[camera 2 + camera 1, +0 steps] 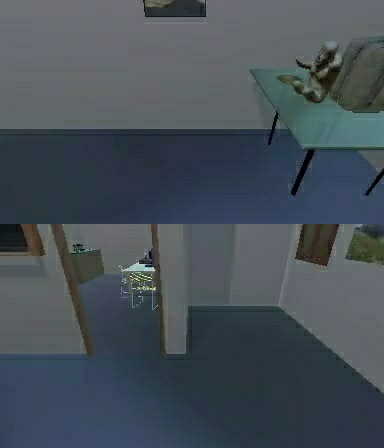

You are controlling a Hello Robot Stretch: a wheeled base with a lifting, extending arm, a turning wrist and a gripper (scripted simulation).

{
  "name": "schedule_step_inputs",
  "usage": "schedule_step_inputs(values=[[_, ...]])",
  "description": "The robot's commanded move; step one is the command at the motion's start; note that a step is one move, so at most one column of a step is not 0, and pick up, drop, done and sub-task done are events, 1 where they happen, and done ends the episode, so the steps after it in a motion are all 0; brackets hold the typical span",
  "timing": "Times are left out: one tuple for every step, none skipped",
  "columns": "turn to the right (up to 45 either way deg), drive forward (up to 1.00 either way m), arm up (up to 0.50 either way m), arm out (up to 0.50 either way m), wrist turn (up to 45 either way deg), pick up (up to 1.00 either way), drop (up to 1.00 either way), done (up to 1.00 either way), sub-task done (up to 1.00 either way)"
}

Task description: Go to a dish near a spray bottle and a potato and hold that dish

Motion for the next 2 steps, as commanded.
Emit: schedule_step_inputs(values=[[-18.0,0.00,0.00,0.00,0.0,0.00,0.00,0.00,0.00],[0.0,1.00,0.00,0.00,0.0,0.00,0.00,0.00,0.00]])
